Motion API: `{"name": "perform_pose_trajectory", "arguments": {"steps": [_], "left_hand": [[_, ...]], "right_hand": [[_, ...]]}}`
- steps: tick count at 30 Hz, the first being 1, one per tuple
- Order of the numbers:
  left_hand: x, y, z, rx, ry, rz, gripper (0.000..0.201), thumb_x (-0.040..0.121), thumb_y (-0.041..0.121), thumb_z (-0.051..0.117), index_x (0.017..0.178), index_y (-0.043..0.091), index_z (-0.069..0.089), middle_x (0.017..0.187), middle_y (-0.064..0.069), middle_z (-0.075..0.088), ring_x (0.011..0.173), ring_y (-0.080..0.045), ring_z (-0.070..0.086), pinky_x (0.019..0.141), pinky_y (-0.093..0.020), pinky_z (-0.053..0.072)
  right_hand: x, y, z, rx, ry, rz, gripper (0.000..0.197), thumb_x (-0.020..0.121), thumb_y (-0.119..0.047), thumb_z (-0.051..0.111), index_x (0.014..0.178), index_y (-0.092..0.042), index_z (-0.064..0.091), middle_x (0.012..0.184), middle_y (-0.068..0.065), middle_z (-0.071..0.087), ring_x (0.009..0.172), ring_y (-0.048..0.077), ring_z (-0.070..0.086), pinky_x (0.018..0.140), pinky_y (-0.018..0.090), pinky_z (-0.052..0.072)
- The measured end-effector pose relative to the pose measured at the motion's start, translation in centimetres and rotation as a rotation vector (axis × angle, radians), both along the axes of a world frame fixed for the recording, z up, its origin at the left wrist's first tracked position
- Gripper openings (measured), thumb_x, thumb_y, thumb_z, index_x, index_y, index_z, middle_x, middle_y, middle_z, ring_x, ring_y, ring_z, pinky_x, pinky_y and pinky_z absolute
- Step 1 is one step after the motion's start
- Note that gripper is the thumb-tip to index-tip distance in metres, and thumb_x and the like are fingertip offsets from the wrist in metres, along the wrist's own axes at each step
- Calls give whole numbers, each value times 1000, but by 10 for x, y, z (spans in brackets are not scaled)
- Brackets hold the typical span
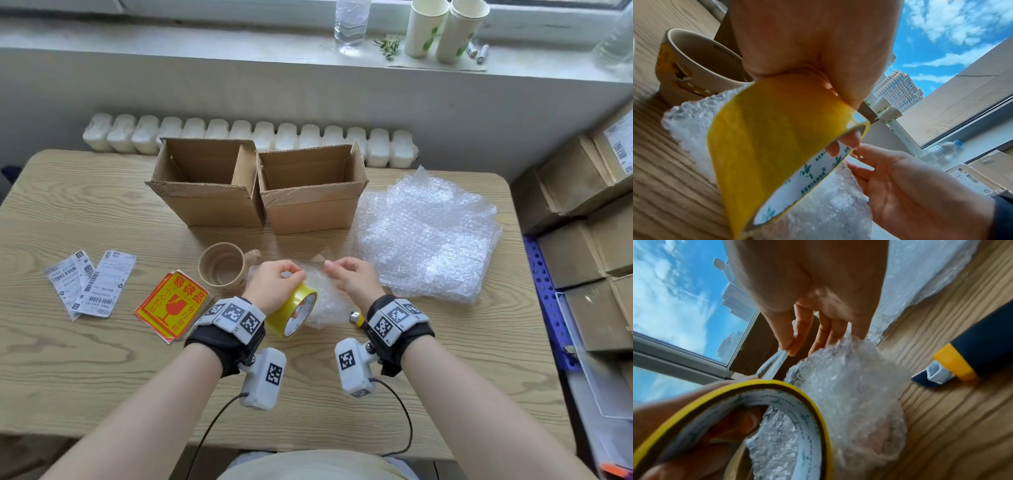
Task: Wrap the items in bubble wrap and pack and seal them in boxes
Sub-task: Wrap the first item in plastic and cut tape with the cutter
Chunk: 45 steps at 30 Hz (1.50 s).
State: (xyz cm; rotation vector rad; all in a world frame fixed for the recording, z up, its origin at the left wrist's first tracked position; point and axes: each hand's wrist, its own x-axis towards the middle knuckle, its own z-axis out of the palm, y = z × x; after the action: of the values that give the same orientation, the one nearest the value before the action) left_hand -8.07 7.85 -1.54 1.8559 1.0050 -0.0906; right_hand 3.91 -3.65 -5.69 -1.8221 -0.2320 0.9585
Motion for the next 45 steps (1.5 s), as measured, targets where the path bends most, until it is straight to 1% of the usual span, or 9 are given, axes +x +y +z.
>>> {"name": "perform_pose_trajectory", "arguments": {"steps": [7,12,15,20,25,31,37,40,45], "left_hand": [[1,-1,-7,-89,62,-25,49,91,28,57,136,8,47,139,-8,48,128,-20,44,99,-28,33],[-2,0,-15,-149,63,49,37,87,45,60,106,15,50,95,-3,56,84,-17,52,68,-30,37],[-3,1,-17,-230,-20,77,44,80,54,55,82,10,53,78,-5,51,73,-19,46,67,-30,32],[-5,2,-21,-227,-43,69,46,73,58,46,79,13,55,79,-7,49,74,-16,43,71,-33,30],[-6,1,-24,-251,-58,73,56,72,66,50,77,11,57,73,-6,49,67,-16,45,67,-31,33],[-8,2,-29,-279,-82,147,51,87,53,57,66,6,54,62,-10,46,59,-17,45,61,-29,34],[-16,1,-26,-342,-140,149,62,69,64,66,66,3,52,65,-11,44,63,-19,41,63,-30,30],[-24,1,-31,-418,-190,197,73,59,59,66,73,-13,60,70,-20,54,66,-24,51,69,-35,36],[-25,0,-25,-409,-268,283,52,67,51,74,68,2,58,68,-11,43,67,-21,39,66,-34,30]], "right_hand": [[2,16,-14,-215,-113,53,30,89,-26,56,59,-20,57,67,0,63,77,25,63,82,44,53],[8,15,-21,-330,-196,170,27,92,-29,54,68,-17,58,66,0,58,73,23,56,73,37,49],[9,14,-21,-428,-267,266,22,93,-31,51,80,-14,58,72,0,57,77,23,55,66,29,40],[9,9,-27,-545,-247,339,38,91,-37,55,119,-12,52,110,4,59,105,26,57,81,31,44],[8,-1,-14,-161,-452,392,46,88,2,41,128,-13,56,132,3,57,123,17,50,104,27,37],[5,-5,-2,-77,-189,651,65,71,-24,50,137,-23,50,137,-7,53,127,6,45,105,22,35],[1,-2,-15,-186,-354,914,91,73,-29,79,147,-31,25,150,-6,31,135,14,35,109,32,32],[-3,-6,-25,-194,-375,897,91,78,-36,75,149,-33,18,155,-5,23,137,17,34,110,38,33],[-5,-19,-36,-255,-521,974,87,88,-49,57,149,-40,-5,159,-10,6,131,26,42,99,46,43]]}}
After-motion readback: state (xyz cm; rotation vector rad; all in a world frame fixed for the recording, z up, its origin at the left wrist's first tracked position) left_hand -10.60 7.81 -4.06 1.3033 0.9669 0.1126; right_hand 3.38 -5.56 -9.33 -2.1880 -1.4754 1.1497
